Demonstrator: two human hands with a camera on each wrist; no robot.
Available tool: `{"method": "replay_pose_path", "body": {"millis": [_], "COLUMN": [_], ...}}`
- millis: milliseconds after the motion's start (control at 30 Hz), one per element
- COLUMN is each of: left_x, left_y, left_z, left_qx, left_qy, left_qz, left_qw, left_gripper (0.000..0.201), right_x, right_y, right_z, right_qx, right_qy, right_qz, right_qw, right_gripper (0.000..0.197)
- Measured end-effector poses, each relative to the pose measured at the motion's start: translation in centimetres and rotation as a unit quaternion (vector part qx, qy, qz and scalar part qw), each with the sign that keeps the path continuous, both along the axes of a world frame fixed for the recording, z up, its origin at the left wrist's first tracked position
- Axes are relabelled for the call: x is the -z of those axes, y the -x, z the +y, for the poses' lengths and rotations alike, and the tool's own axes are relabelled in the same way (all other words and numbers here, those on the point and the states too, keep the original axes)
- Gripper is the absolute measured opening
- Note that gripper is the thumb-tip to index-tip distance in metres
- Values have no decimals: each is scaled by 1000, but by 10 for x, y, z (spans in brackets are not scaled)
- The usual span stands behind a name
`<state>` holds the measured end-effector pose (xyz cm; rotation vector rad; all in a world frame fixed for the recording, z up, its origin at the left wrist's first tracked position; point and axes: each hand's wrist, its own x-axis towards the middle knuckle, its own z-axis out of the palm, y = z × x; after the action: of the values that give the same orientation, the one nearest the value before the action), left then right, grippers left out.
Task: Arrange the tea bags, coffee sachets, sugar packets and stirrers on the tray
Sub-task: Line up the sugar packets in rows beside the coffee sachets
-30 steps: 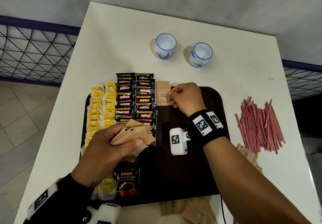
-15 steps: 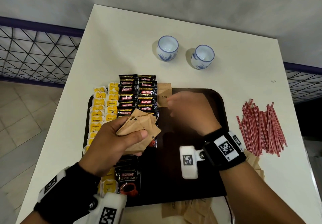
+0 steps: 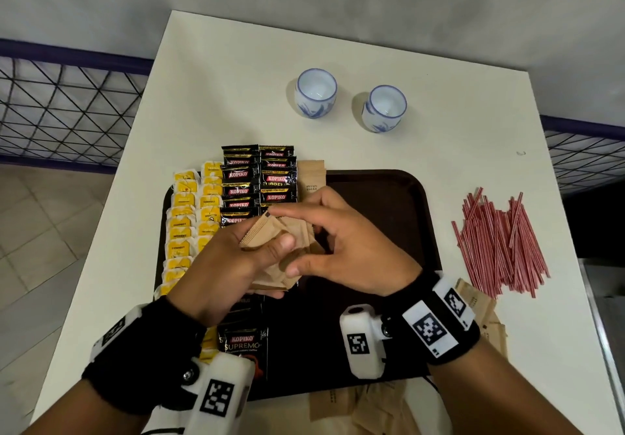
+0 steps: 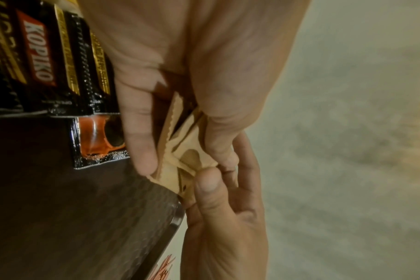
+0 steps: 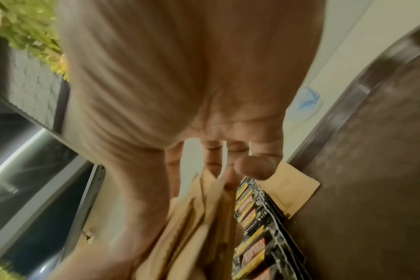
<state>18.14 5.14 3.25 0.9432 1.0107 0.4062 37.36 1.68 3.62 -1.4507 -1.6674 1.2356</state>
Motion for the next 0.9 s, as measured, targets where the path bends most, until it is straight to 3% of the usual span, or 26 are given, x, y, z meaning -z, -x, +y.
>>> {"method": "replay_pose_path", "body": {"millis": [133, 300, 533, 700, 767, 900], "left_x": [1, 6, 9, 6, 6, 9], "left_y": [-3, 3, 2, 3, 5, 14], "left_z": [2, 5, 1, 1, 2, 3], "left_qx": [11, 8, -12, 16, 17, -1], "left_qy": [27, 77, 30, -6, -13, -19], "left_qz": [-7, -44, -6, 7, 15, 28], "left_qw": [1000, 996, 999, 1000, 1000, 999], "left_gripper": [43, 42, 33, 34, 34, 32], "right_x": [3, 7, 11, 10, 12, 6], "right_y": [8, 9, 10, 7, 2, -17], "right_z": [2, 5, 7, 8, 12, 15], "right_qx": [36, 91, 167, 181, 233, 344], "right_qy": [-4, -11, -9, -2, 13, 68], "right_qz": [-47, -12, 27, 72, 106, 238], "right_qw": [998, 996, 986, 981, 967, 906], "right_gripper": [68, 51, 19, 13, 13, 20]}}
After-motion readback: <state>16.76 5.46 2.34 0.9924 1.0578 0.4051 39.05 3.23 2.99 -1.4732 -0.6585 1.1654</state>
